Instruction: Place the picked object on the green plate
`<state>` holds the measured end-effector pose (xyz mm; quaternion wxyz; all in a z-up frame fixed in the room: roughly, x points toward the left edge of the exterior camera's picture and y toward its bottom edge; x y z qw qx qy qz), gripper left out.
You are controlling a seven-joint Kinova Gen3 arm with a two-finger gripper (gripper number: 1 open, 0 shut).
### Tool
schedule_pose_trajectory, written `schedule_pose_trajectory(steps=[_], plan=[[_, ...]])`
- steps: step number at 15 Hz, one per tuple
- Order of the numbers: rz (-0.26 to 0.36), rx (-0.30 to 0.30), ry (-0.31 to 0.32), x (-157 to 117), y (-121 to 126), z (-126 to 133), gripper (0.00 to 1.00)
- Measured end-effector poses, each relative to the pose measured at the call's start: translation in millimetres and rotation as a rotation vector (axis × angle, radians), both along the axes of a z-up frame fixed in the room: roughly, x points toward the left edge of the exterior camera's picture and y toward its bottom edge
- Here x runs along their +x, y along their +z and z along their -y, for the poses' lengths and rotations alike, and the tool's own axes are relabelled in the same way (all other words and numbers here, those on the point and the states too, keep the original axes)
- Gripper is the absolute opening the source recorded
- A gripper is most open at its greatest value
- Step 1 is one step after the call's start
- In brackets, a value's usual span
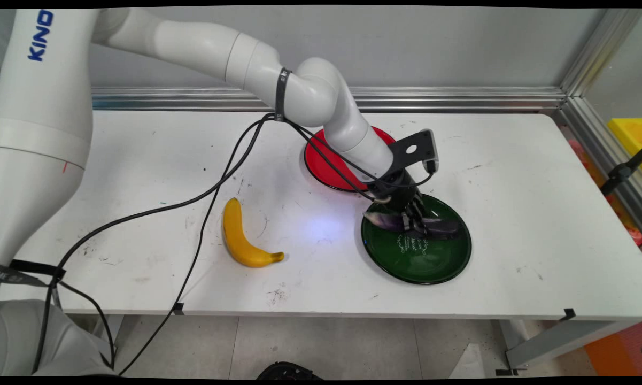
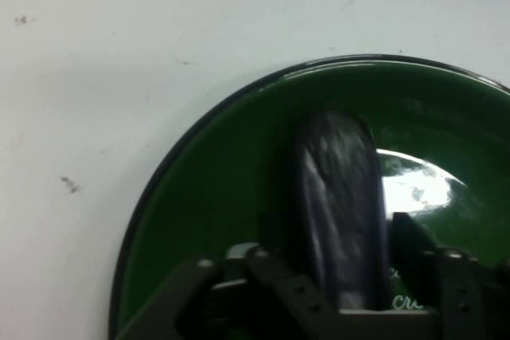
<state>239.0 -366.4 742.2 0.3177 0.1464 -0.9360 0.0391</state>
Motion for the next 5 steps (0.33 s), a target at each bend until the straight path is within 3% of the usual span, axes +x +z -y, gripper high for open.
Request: schedule_pose_trajectory(steps=[5], plan=[[-0.004, -0.015, 0.009, -0.1, 3.8, 5.7, 1.00]])
